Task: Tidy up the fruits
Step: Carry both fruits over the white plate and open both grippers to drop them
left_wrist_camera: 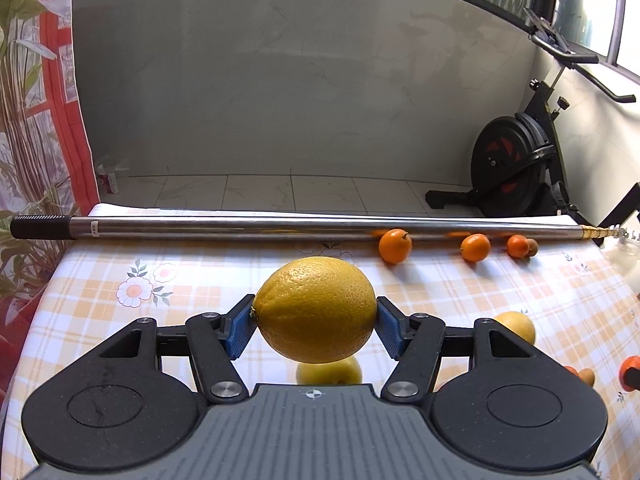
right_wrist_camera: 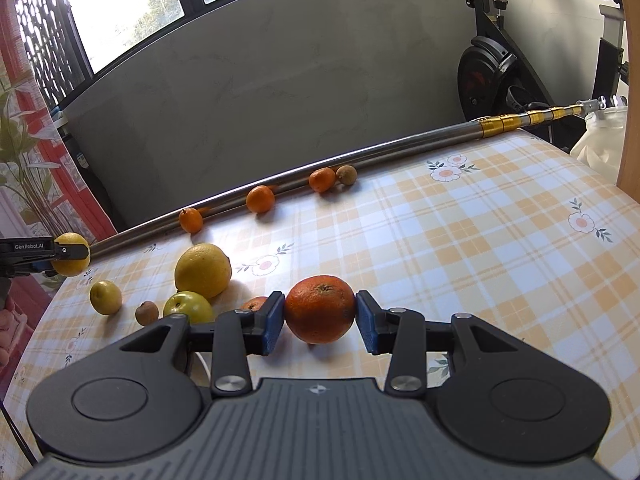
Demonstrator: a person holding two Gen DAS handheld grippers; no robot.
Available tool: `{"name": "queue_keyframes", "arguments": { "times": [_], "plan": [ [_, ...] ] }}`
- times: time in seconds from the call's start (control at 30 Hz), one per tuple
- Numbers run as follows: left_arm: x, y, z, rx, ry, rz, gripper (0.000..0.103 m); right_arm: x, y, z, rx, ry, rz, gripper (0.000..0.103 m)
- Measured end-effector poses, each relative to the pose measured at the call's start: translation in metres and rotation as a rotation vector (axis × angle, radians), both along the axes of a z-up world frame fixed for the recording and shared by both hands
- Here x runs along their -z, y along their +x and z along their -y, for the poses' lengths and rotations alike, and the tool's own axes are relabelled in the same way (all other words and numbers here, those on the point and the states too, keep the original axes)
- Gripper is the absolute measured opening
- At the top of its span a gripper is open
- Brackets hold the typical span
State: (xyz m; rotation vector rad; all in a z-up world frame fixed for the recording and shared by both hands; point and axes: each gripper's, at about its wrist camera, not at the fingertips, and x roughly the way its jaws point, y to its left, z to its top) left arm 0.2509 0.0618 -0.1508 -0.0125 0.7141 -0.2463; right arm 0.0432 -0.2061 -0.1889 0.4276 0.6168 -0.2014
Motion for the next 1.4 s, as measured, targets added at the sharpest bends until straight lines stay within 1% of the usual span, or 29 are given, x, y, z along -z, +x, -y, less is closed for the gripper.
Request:
{"name": "queue_keyframes", "arguments": {
  "times": [0.13,0.43,0.57,0.63,0.77,0.93,1.1,1.4],
  "plan": [
    [-0.006,-0.022,0.004,0.045,-0.025,-0.006,0.065,-0.002,-0.006,-0.013,-0.042,0.009,-0.005,0.042],
    [-0.001,-0.086,0.011,0.134,-0.020,-0.055,0.065,-0.003,-0.018,-0.033,-0.110,0.059,-0.024,0.042],
    [0.002,-0.110,0.019,0.201,0.006,-0.052,0.065,-0.004,-0.020,-0.042,-0.176,0.073,-0.045,0.042],
    [0.008,-0.121,0.025,0.245,0.025,-0.059,0.065,-0.004,-0.020,-0.049,-0.231,0.071,-0.061,0.042],
    [0.022,-0.133,0.039,0.302,0.063,-0.095,0.065,-0.004,-0.022,-0.064,-0.319,0.028,-0.080,0.042],
    [0.034,-0.146,0.049,0.334,0.086,-0.117,0.065,-0.004,-0.023,-0.077,-0.394,-0.004,-0.101,0.042],
    [0.042,-0.157,0.055,0.344,0.124,-0.118,0.065,0.000,-0.024,-0.085,-0.435,-0.015,-0.130,0.042],
    [0.051,-0.164,0.056,0.362,0.143,-0.154,0.065,0.003,-0.029,-0.099,-0.469,-0.031,-0.169,0.042]
  ]
}}
